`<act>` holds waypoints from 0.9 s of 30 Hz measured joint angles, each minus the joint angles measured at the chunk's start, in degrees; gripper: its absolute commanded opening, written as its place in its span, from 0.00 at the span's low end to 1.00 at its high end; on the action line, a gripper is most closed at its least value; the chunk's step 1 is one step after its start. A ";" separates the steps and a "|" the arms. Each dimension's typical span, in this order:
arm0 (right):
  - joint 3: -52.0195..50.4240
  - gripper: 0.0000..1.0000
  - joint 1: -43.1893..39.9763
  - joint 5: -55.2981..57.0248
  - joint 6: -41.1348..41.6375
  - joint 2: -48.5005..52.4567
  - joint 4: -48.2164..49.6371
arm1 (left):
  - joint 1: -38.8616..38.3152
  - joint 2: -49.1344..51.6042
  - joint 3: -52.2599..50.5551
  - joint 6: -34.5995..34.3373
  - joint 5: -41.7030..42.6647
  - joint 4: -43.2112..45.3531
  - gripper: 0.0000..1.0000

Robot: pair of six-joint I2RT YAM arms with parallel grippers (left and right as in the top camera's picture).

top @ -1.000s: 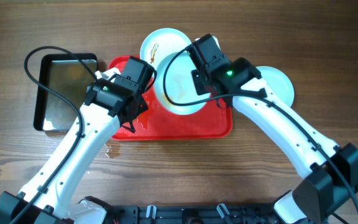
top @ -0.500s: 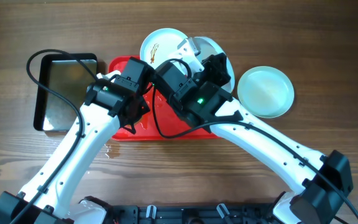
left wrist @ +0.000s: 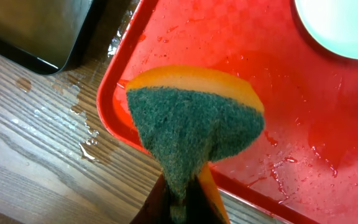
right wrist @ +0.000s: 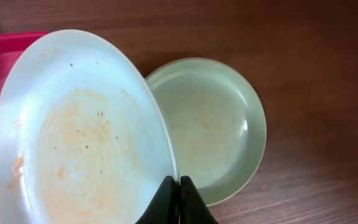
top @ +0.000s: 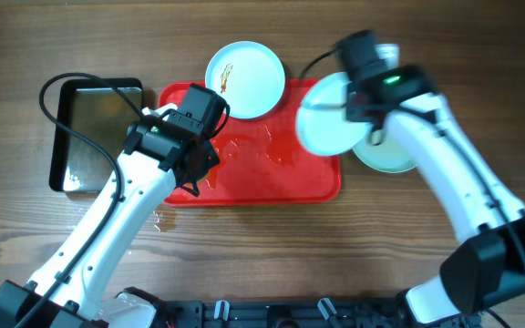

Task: Clean dirty plates on tray and stack at the side
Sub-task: 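Lift the scrubbed plate with the right gripper and stack it on the cleaned plate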

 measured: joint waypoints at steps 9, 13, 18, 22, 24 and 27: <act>-14.53 0.04 -31.10 -23.45 -2.29 -0.92 10.40 | 0.00 0.00 0.00 0.00 0.00 -0.02 0.04; -20.63 1.00 -32.52 -24.09 -1.81 -0.92 13.66 | 0.00 0.00 0.00 0.00 0.00 0.02 0.04; -20.74 0.85 -32.24 -44.41 -1.88 -0.92 16.39 | 0.00 0.00 0.00 0.00 0.00 0.04 0.04; -16.06 0.66 -21.62 -56.78 -2.80 -0.92 14.36 | 0.00 0.00 0.00 0.00 0.00 0.07 0.04; -8.37 0.67 -11.19 -53.22 -2.34 -0.92 14.51 | 0.00 0.00 0.00 0.00 0.00 0.04 0.04; -1.99 0.72 -0.57 -41.11 1.09 -0.81 16.79 | 0.00 0.00 0.00 0.00 0.00 0.07 0.04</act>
